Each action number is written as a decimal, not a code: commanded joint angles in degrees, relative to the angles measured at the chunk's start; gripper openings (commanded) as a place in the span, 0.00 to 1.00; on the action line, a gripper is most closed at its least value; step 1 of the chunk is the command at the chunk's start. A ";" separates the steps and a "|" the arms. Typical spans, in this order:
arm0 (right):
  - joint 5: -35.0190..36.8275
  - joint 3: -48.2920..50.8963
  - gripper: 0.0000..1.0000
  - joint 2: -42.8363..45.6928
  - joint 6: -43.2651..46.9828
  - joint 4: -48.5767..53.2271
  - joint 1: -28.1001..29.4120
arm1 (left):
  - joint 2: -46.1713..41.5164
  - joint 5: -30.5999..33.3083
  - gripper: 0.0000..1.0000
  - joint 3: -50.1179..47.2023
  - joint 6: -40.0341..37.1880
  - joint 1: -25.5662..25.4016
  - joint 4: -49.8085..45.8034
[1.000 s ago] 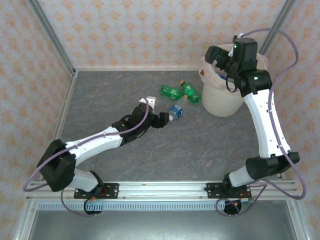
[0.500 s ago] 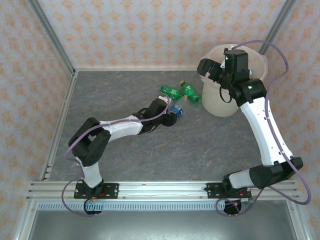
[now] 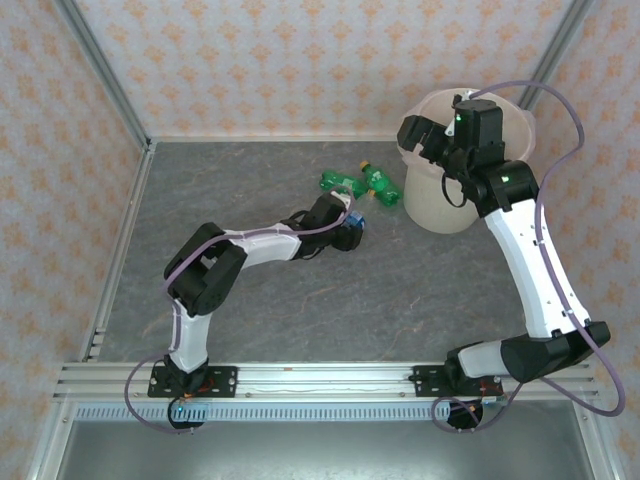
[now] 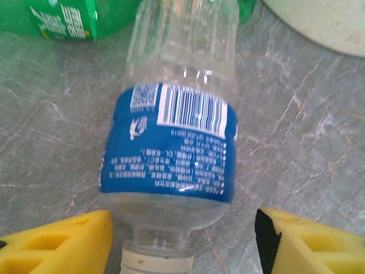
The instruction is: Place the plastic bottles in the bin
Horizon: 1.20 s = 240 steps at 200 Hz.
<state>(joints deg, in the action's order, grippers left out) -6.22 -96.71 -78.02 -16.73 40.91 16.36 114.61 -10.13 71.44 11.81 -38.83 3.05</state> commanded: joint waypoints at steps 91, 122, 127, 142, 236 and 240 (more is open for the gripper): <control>-0.42 2.03 1.00 1.59 -1.92 -2.27 0.03 | 3.63 -2.53 0.52 0.47 -2.67 0.34 -2.53; -1.10 2.42 1.00 1.80 -2.46 -2.59 0.03 | 1.57 -2.35 0.36 -1.60 -2.18 0.33 -1.56; -1.11 2.60 1.00 1.89 -2.51 -2.66 0.04 | 1.29 -2.37 0.33 -2.01 -1.94 0.34 -1.47; -1.10 3.39 1.00 2.57 -2.75 -3.14 0.07 | -0.10 -2.35 0.25 -3.41 -1.29 0.33 -0.76; -7.52 5.78 1.00 2.96 -4.94 -6.40 0.15 | -15.31 -2.07 0.21 -13.90 4.15 -1.18 3.76; -8.05 6.02 1.00 2.93 -5.12 -7.00 0.12 | -16.20 -1.91 0.21 -14.14 4.35 -1.39 3.80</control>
<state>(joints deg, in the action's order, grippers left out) -10.83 -91.18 -75.68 -20.25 37.34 16.36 103.63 -12.19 58.92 14.13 -38.81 4.36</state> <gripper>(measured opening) 0.996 0.282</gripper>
